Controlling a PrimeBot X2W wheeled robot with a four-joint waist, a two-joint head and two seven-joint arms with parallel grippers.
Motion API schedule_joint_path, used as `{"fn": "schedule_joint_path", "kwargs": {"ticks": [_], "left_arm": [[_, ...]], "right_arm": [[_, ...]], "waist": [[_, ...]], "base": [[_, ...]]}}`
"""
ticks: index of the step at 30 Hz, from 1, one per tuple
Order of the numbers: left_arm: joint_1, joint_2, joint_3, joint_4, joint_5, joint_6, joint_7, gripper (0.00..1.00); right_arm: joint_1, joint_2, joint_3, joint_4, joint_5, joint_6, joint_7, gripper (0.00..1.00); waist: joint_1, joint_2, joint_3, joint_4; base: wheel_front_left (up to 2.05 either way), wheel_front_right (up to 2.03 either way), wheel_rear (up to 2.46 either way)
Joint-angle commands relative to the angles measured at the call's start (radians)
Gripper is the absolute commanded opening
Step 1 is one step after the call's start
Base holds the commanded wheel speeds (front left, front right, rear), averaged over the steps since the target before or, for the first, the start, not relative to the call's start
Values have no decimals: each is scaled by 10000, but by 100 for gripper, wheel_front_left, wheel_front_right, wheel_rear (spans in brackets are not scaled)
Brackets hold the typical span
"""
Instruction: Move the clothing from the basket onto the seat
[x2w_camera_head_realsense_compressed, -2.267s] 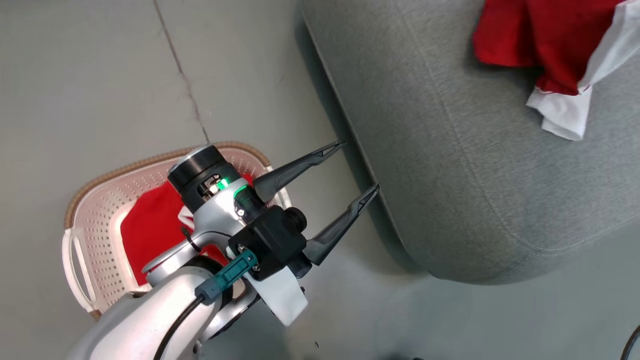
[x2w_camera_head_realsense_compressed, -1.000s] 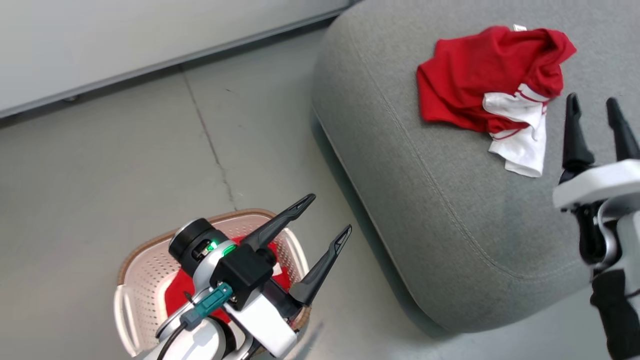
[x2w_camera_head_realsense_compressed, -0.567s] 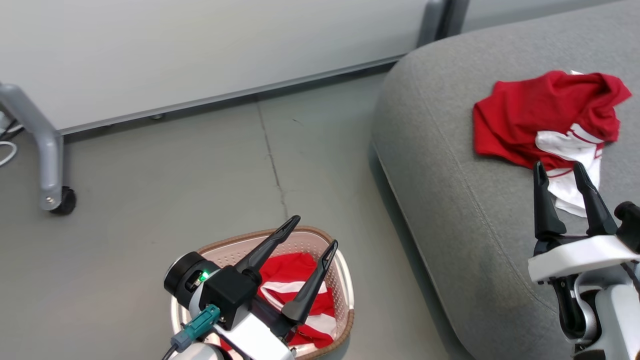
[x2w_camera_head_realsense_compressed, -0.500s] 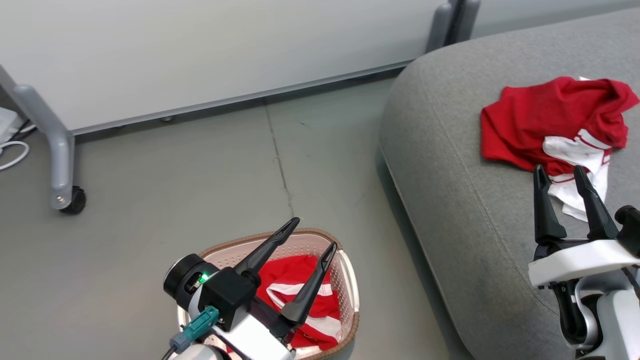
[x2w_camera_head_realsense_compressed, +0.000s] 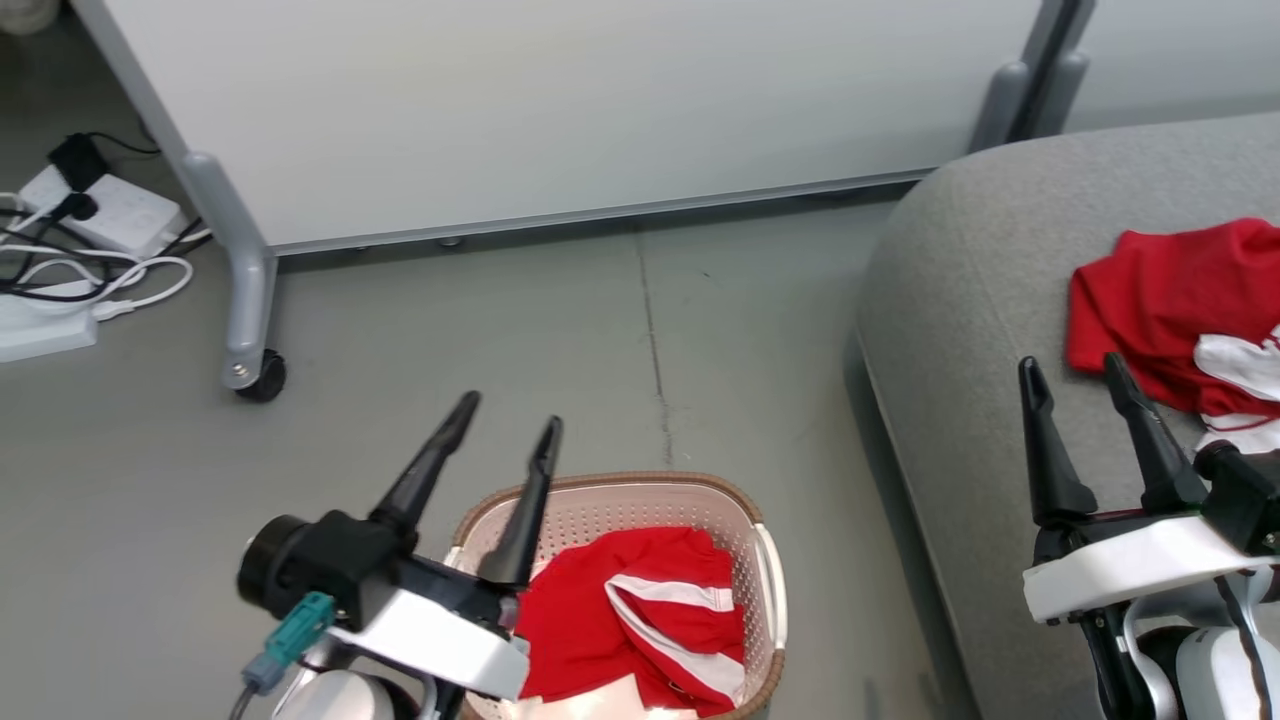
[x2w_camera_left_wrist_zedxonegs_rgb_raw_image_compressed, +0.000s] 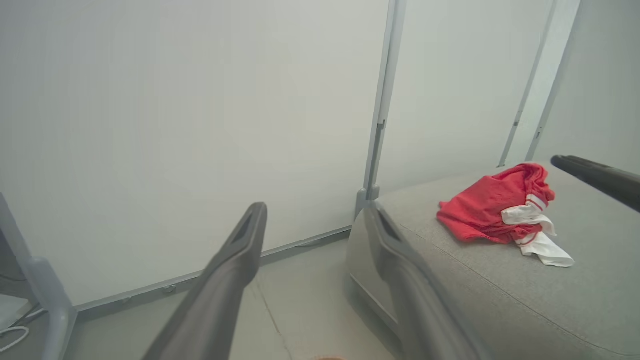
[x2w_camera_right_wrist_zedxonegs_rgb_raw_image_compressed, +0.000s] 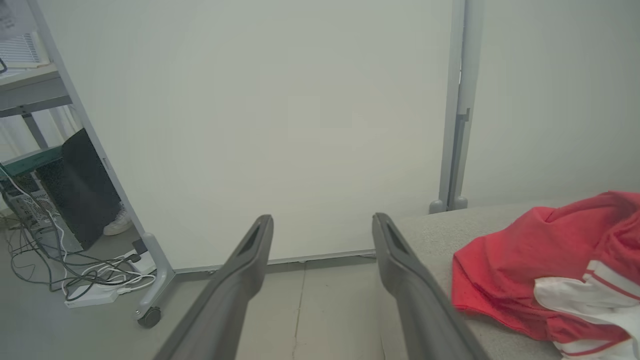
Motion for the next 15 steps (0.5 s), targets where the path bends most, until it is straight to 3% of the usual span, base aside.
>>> {"fn": "schedule_joint_path", "kwargs": {"ticks": [1,8,15], "left_arm": [[160,48,188,31,-96,135,-107,100],[650,224,1197,12,-393,601,-442,100],[1158,312,2131,-91,-479,707,-595,100]], "right_arm": [[170,2,35,-160,-28,4,68,100],[552,122,249,-497,-101,4,225,100],[827,160,160,-420,-118,4,256,100]], "waist": [[0,-1,-88,223],[0,-1,-235,620],[0,-1,-401,774]], "base": [[0,0,0],[0,0,0],[0,0,0]]}}
